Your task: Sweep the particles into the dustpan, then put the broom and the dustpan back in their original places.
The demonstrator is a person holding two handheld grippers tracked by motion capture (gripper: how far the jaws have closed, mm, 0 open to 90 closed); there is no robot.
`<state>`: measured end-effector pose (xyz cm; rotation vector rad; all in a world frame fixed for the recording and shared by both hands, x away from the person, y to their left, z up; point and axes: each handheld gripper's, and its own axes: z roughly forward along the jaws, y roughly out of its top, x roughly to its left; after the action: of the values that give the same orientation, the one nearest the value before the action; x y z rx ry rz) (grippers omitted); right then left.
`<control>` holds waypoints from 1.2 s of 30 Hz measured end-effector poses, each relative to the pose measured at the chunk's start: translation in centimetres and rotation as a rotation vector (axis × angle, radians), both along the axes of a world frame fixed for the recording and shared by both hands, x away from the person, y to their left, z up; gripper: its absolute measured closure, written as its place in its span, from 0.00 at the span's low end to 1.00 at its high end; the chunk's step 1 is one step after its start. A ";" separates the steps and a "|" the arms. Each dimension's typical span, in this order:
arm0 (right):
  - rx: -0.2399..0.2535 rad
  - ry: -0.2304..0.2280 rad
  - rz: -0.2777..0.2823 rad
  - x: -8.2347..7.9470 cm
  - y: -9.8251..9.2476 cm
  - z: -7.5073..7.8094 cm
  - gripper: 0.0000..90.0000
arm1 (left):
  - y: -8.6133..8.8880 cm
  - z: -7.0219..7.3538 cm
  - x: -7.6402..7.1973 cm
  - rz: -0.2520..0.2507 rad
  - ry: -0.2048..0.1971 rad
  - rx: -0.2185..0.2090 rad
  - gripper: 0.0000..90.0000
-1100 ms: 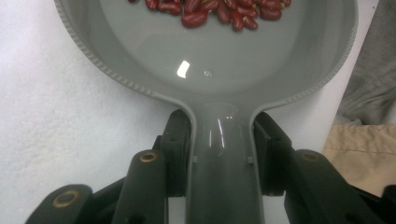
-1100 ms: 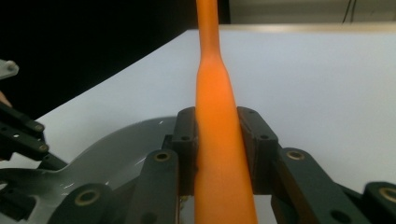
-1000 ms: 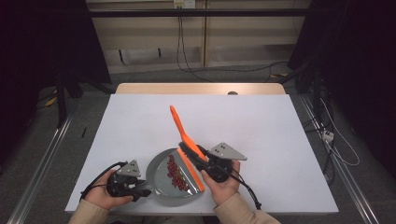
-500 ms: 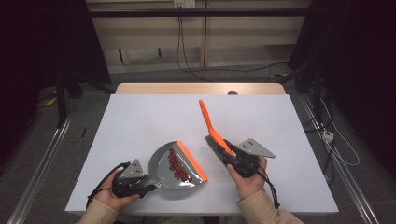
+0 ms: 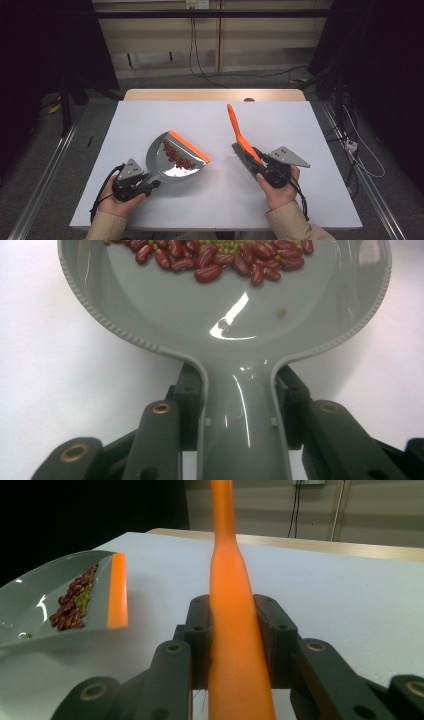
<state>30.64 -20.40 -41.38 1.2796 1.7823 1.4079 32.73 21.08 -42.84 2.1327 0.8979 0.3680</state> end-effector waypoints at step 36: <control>0.009 0.028 -0.023 0.0 -2.3 -1.0 0.79 | -0.3 -1.8 2.5 0.364 0.067 -0.009 0.66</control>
<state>30.60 -22.71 -42.36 1.3264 1.7763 1.3933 35.19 20.82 -44.67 1.9794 1.3290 0.4744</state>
